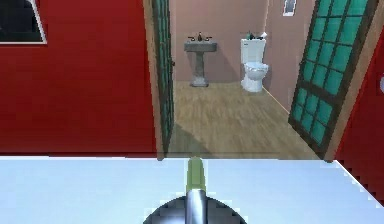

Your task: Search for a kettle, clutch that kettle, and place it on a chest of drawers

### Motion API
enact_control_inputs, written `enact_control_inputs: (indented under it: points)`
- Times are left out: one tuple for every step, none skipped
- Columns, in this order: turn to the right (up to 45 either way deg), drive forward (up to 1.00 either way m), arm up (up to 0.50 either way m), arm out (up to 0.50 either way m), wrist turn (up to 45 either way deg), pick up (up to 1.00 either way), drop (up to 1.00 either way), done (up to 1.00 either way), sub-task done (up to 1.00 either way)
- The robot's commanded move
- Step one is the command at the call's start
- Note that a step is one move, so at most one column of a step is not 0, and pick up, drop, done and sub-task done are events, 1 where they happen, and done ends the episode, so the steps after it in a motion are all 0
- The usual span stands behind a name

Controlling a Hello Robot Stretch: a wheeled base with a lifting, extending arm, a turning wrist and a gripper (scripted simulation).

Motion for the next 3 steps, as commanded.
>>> enact_control_inputs:
  points:
    - [9.0,0.00,0.00,0.00,0.0,0.00,0.00,0.00,0.00]
    - [0.0,1.00,0.00,0.00,0.0,0.00,0.00,0.00,0.00]
    - [6.0,0.00,0.00,0.00,0.0,0.00,0.00,0.00,0.00]
